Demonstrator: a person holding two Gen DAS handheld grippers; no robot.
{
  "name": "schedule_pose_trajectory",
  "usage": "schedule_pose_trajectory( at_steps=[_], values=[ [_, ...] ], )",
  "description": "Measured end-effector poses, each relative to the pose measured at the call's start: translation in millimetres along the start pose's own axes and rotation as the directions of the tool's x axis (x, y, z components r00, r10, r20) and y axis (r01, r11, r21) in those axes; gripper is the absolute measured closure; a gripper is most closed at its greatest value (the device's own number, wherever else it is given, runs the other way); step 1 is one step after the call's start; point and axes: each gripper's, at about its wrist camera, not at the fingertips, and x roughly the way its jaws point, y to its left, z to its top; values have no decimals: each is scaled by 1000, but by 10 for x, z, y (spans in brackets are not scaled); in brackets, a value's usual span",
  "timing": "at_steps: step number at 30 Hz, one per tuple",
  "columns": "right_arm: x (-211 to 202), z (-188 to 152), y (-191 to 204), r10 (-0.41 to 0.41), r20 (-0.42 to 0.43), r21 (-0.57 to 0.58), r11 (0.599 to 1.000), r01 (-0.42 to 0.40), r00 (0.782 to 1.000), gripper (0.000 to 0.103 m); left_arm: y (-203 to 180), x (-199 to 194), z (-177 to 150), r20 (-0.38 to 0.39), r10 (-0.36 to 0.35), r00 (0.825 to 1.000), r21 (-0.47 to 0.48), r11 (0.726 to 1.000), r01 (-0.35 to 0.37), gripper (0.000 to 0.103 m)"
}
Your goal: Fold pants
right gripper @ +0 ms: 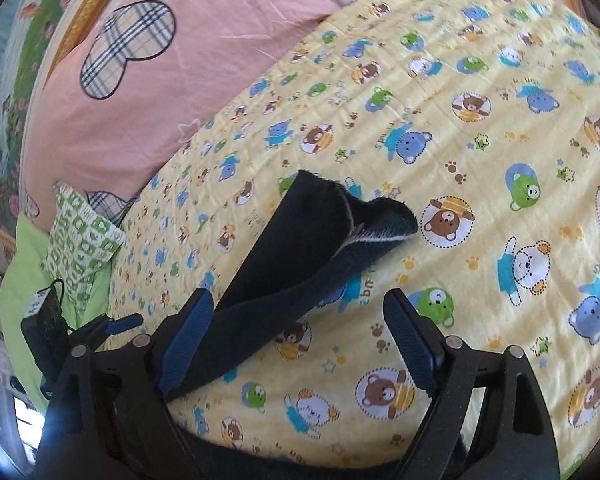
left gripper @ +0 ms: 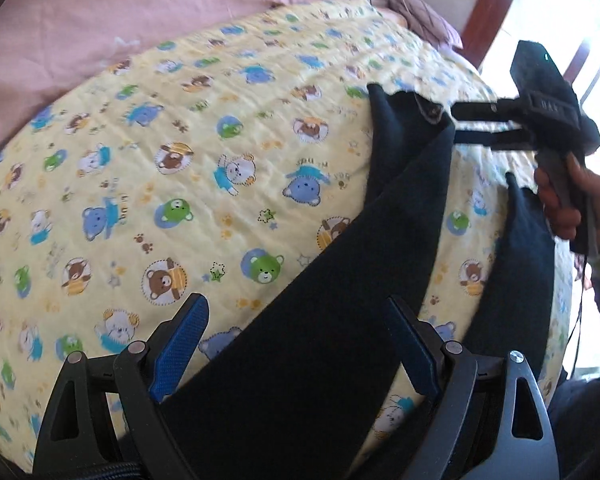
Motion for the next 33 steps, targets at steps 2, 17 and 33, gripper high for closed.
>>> schedule_pose_trajectory(
  at_steps=[2, 17, 33],
  values=[
    [60, 50, -47, -1, -5, 23, 1000, 1, 1000, 24, 32, 154, 20, -55, -24, 998, 16, 1000, 25, 21],
    [30, 92, -154, 3, 51, 55, 998, -6, 999, 95, -242, -149, -319, -7, -95, 995, -13, 995, 95, 97],
    [-803, -483, 64, 98, 110, 10, 995, -99, 989, 96, -929, -826, -987, 136, -107, 985, -129, 984, 125, 98]
  ],
)
